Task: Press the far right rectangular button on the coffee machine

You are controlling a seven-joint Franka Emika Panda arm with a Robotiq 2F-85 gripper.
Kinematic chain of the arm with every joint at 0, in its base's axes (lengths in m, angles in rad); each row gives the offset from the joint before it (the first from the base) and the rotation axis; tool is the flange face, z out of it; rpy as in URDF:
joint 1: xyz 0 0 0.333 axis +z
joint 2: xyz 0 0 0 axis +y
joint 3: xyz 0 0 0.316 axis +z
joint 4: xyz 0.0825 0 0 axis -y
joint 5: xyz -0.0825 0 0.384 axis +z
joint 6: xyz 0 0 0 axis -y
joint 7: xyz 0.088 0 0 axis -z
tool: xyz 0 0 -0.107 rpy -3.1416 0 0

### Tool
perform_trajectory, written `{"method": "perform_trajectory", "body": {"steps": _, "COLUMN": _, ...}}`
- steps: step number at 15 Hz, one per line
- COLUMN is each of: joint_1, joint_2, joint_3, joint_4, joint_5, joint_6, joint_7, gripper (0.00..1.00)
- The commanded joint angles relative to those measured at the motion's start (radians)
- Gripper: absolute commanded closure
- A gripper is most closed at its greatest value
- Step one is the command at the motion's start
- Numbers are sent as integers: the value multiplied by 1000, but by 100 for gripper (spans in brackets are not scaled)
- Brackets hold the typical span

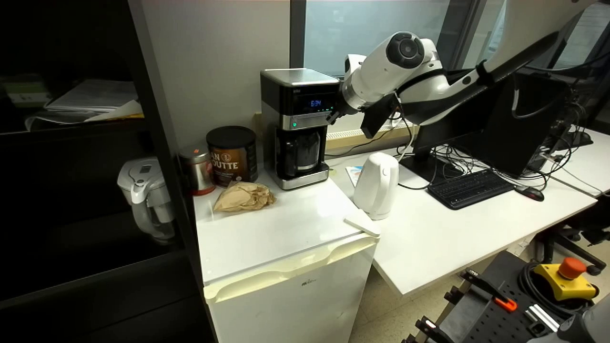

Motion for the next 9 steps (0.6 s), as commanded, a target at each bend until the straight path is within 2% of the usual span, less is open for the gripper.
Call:
{"method": "perform_trajectory", "body": {"steps": 1, "joint_1": -35, "joint_2": -99, "joint_3": 12, "joint_4": -70, "joint_5": 12, "joint_6": 109, "joint_7": -3, "gripper": 100}}
{"method": "perform_trajectory", "body": {"steps": 9, "joint_1": -84, "joint_2": -247, "joint_3": -5, "joint_4": -155, "joint_5": 0, "joint_6": 318, "joint_7": 18, "gripper": 100}}
